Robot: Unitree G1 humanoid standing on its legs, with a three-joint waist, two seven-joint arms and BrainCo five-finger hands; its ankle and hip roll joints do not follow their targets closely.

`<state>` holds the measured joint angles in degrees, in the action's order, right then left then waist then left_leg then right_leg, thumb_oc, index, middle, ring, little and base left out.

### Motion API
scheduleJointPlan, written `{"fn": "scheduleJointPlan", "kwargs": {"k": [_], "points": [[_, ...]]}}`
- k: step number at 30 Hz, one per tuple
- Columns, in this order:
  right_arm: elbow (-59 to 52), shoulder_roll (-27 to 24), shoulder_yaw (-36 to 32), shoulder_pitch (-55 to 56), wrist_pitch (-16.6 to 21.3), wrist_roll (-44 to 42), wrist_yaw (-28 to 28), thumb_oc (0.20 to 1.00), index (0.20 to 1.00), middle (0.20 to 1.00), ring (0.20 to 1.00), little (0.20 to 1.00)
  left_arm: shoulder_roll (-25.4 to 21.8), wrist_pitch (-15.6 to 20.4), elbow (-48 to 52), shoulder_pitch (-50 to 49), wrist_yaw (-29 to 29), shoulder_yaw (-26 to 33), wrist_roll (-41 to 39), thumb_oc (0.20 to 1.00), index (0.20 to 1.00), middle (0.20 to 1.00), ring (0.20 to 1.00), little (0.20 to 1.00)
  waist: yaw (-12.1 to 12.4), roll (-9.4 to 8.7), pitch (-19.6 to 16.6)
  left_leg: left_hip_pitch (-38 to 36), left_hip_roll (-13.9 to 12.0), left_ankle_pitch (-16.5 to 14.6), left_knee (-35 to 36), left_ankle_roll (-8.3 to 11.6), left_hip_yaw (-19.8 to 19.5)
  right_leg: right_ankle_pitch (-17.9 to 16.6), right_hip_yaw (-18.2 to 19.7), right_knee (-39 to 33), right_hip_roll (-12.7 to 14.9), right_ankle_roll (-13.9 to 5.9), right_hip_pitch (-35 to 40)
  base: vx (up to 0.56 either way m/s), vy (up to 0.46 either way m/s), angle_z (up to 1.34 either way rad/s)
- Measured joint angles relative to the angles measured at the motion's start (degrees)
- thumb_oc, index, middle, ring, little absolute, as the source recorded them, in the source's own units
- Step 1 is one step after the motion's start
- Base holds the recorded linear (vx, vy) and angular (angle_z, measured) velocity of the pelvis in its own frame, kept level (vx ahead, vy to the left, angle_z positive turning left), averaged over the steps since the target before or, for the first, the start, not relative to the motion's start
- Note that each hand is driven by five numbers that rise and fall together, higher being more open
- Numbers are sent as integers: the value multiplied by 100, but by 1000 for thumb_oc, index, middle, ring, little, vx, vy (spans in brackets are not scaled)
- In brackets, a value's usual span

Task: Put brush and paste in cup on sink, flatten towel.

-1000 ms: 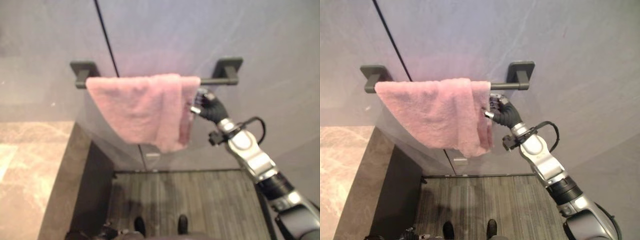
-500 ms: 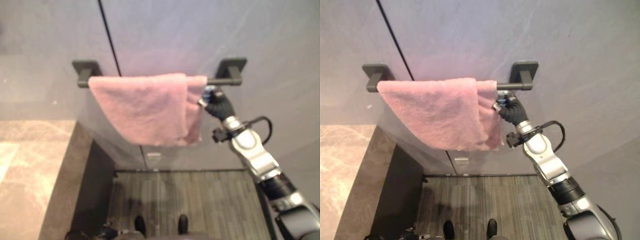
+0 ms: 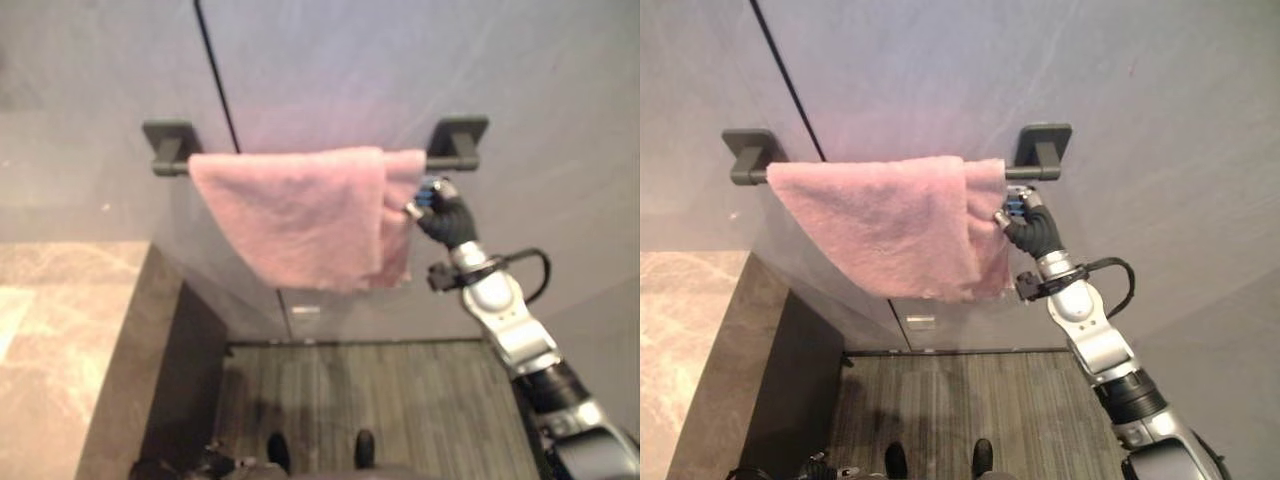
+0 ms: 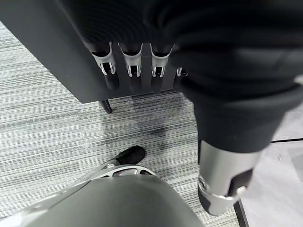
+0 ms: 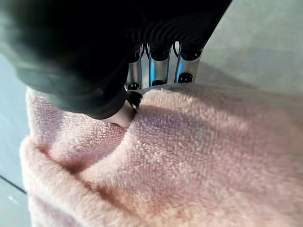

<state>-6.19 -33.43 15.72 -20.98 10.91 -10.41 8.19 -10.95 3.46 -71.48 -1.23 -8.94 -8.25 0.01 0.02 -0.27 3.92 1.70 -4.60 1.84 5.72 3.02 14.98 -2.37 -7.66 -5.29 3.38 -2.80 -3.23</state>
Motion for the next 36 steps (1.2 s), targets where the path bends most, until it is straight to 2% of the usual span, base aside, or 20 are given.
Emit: {"fn": "scheduleJointPlan", "kwargs": {"k": [2,9,15,17,19,24,25,26,33,36], "points": [[26,27,5,-13,7,365,203,200,200,200,200,200,6,0,2,5,-54,1,1,1000,1000,1000,1000,1000,3,2,1,-23,1,0,0,0,2,0,0,0,0,0,21,0,0,0],[-181,-70,-20,71,27,810,309,200,200,200,200,200,37,7,-3,-2,-105,0,112,1000,1000,1000,1000,1000,16,41,17,-38,-1,2,1,-3,1,0,0,-1,0,0,34,0,0,0],[-199,-80,9,76,-43,816,400,200,200,200,200,200,40,4,-2,16,-118,14,126,1000,1000,1000,1000,1000,13,43,26,-63,1,2,1,-3,-1,-1,-2,2,-3,0,65,-5,2,0],[187,164,13,42,85,812,457,200,200,200,200,200,32,-1,-13,8,-184,-5,125,1000,1000,1000,1000,1000,3,21,28,-102,-3,3,0,-3,1,-3,1,34,-7,0,98,-17,6,0],[472,204,32,11,-44,808,495,200,200,200,200,200,36,3,2,49,-211,9,124,1000,1000,1000,1000,1000,20,11,37,-86,2,6,1,-7,0,-4,-4,1,-4,-3,85,0,0,0],[436,184,78,-28,-97,805,392,200,200,200,200,200,9,-5,-5,37,-212,25,123,1000,1000,1000,1000,1000,38,-59,35,-106,7,7,1,-9,-7,-5,-18,1,3,-5,114,-1,1,1],[447,189,83,-27,-99,803,391,256,256,256,256,256,7,-3,-4,35,-211,26,123,1000,1000,1000,1000,1000,40,-61,36,-115,10,8,0,-9,-7,-6,-18,5,4,-5,123,0,0,0],[460,188,94,-27,-113,802,383,1000,1000,1000,1000,1000,5,-3,-4,32,-210,26,122,1000,1000,1000,1000,1000,39,-64,35,-131,11,7,0,-9,-7,-6,-18,9,5,-6,139,0,0,0],[547,140,70,144,-176,820,233,1000,1000,1000,1000,1000,-7,2,-5,17,-205,27,121,1000,1000,1000,1000,1000,20,-76,29,-227,7,10,1,-12,-50,2,-55,-1,6,-12,253,-6,-3,2],[1131,150,-29,450,-107,948,244,1000,1000,1000,1000,1000,-15,3,-9,-15,-199,18,123,1000,1000,1000,1000,1000,20,-91,-6,-284,12,7,1,-14,-47,10,-53,-1,15,-16,277,-11,-4,1]]}}
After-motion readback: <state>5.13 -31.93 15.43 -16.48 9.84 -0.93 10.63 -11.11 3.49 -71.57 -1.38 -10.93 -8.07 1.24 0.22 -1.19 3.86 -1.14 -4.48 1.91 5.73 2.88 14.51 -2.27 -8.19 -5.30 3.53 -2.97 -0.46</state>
